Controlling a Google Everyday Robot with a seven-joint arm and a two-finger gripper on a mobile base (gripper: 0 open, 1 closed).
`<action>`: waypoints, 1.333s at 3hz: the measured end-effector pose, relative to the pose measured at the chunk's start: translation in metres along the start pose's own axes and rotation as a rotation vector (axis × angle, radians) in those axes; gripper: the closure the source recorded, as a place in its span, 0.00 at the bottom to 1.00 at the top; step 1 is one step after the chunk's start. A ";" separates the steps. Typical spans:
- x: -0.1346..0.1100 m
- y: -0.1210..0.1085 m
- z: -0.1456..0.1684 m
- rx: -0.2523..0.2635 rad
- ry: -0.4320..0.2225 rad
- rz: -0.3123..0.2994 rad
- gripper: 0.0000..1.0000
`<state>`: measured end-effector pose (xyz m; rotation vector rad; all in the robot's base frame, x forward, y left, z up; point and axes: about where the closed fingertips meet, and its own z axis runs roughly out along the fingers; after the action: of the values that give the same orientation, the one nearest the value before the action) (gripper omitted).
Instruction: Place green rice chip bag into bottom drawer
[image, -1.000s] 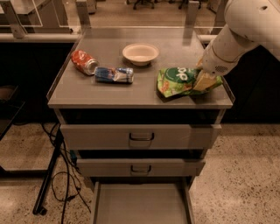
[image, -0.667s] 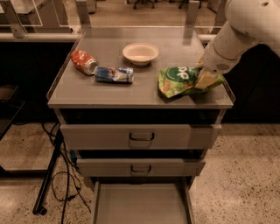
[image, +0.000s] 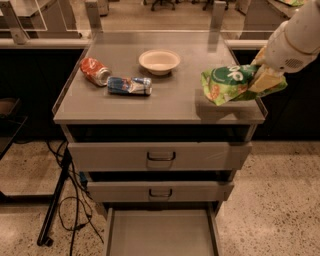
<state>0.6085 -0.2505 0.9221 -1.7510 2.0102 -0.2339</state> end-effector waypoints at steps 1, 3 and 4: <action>0.013 0.019 -0.047 0.039 -0.040 0.031 1.00; 0.011 0.116 -0.067 -0.057 -0.240 0.103 1.00; -0.012 0.165 -0.056 -0.172 -0.327 0.087 1.00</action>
Offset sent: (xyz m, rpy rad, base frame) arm -0.1641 -0.0206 0.0212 0.2827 0.0108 -0.0088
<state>0.4373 -0.2190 0.9052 -1.6692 1.9036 0.2453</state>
